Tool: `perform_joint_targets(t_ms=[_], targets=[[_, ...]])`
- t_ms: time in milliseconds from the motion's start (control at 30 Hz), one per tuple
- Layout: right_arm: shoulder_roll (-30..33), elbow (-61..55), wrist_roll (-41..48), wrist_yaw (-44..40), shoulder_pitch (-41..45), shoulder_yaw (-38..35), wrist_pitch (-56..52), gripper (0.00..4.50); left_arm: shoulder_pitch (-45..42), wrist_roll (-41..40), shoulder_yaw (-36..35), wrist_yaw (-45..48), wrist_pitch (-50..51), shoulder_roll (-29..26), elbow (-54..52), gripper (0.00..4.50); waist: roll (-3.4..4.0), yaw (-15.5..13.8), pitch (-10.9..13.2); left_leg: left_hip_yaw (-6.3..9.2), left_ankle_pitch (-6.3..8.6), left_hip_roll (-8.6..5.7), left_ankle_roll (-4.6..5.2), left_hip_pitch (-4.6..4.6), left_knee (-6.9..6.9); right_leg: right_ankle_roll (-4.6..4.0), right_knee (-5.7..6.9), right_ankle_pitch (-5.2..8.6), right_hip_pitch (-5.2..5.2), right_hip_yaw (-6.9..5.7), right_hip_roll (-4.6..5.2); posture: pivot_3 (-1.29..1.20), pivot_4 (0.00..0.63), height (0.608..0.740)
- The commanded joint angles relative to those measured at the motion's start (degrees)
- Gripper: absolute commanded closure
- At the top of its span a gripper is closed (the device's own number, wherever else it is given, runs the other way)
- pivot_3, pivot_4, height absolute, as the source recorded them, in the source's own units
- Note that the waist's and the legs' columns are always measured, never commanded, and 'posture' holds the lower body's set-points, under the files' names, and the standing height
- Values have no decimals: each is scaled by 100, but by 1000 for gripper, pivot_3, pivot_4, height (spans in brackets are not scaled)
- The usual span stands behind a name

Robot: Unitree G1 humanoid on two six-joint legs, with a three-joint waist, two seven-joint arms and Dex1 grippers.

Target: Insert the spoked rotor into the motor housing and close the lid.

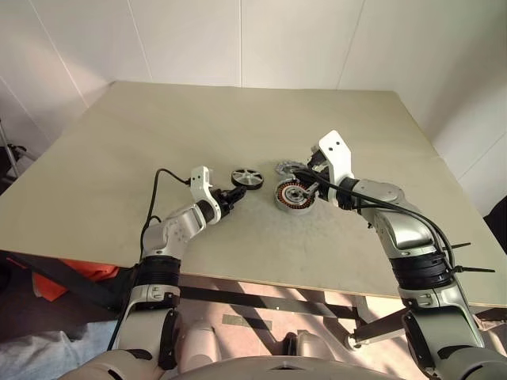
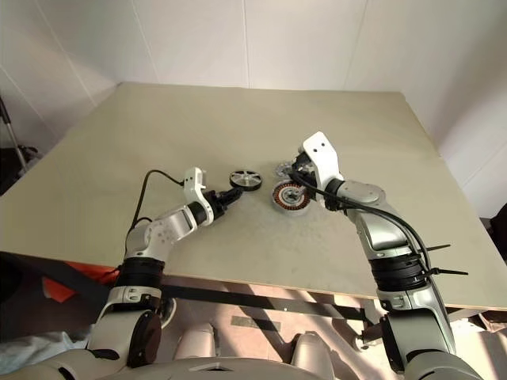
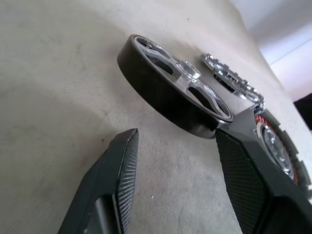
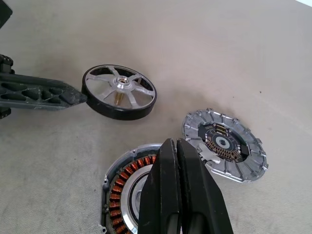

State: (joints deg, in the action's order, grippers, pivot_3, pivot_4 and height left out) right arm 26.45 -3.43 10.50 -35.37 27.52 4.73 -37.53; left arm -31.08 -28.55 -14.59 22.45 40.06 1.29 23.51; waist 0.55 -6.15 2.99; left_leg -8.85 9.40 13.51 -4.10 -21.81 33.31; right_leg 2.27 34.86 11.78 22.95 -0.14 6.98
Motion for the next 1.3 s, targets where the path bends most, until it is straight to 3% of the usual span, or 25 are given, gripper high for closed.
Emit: perform_joint_targets(t_ms=[33,433,533,700,933,1167,1300], targets=[[43,-83,32,-29,88,-64,61,4467,-362,-301,-326,8,-339,196,665,1827,0,-6,0,0,-1,-1,1,1,0,0,0,0,-2,0,1,0,0,740],[106,-107,-19,-70,49,-54,39,4467,-1093,-1298,-1430,-29,-551,503,2064,1827,-1,-9,0,4,2,-3,10,-2,-2,0,-8,-1,-2,-4,2,0,0,740],[90,-90,-26,-44,68,-57,33,4500,-1168,-1296,-1490,-56,-653,504,2273,2502,-1,-9,0,4,4,-3,14,-2,-3,0,-8,-1,-2,-3,3,0,0,740],[95,-55,-50,-13,74,-56,45,4500,-1109,-1348,-1470,-35,-580,434,2210,4077,-1,-7,0,4,7,-3,19,22,-3,1,-6,0,-28,-4,4,0,0,740],[112,123,-107,36,169,-118,151,4500,-839,-1525,-1368,53,-116,284,1747,4077,-2,48,1,4,7,-2,18,32,-9,1,-8,0,-35,-4,2,0,0,740],[430,775,-338,224,386,-291,404,4500,-616,-2733,-1436,303,1740,276,661,4077,-4,18,3,4,4,-3,12,-2,-11,-1,-13,0,-3,-9,2,0,0,740],[519,1024,-443,346,457,-332,501,4500,-702,-2853,-1225,415,2014,409,540,4077,-5,7,4,4,5,-5,15,-5,-8,-1,-13,0,-2,-10,6,0,0,740]])
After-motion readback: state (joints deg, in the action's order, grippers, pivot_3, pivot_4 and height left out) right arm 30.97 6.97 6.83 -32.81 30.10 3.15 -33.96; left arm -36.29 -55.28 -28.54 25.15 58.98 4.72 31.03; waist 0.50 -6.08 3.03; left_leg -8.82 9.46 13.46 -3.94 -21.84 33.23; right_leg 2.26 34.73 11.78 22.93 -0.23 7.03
